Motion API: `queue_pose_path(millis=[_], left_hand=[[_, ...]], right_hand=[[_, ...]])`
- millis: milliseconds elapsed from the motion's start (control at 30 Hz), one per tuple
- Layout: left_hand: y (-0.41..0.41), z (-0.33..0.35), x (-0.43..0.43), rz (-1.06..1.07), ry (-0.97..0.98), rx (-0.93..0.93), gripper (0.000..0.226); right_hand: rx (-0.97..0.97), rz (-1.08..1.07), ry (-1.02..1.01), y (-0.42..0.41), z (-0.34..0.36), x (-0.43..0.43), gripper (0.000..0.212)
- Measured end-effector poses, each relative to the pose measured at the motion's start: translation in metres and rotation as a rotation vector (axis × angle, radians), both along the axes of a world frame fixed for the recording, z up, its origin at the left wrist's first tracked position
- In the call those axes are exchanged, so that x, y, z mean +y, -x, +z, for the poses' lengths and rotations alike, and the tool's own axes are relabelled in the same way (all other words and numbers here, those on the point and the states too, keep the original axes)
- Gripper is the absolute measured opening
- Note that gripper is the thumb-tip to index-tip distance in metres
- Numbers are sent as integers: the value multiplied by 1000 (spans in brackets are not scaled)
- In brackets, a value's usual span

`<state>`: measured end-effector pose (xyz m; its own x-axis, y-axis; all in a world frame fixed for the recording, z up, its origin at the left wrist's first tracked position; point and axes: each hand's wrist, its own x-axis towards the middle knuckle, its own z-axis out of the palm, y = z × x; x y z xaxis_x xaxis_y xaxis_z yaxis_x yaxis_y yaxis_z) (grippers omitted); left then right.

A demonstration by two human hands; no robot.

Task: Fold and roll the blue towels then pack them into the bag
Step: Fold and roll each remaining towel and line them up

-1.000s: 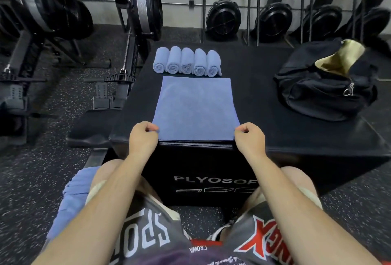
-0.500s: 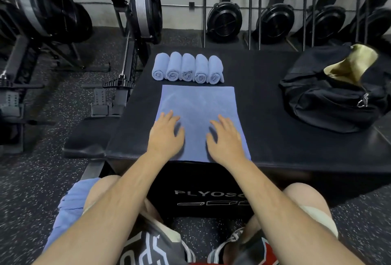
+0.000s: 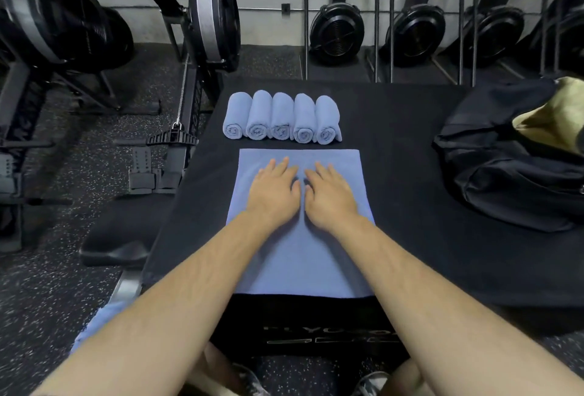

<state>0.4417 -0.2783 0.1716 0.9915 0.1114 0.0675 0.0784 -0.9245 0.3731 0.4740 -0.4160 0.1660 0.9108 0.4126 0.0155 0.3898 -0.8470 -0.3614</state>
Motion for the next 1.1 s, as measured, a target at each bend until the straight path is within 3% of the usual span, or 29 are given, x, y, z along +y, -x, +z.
queue_pose_path(millis=[133, 233, 433, 667, 900, 1100], left_hand=[[-44, -9, 5, -29, -87, 134, 54], [-56, -22, 37, 12, -127, 192, 61], [-56, -34, 78, 96, -122, 154, 67], [-50, -28, 76, 52, -179, 158, 64], [18, -29, 49, -58, -86, 127, 58], [84, -32, 49, -23, -58, 135, 58]], right_hand=[[34, 27, 94, -41, 1, 8, 55], [77, -67, 184, -63, -16, -12, 66], [11, -128, 235, -71, -31, -19, 72], [81, -112, 250, -67, -21, -18, 69], [87, 57, 195, 6, -20, 20, 58], [78, 105, 197, 74, -25, 42, 58]])
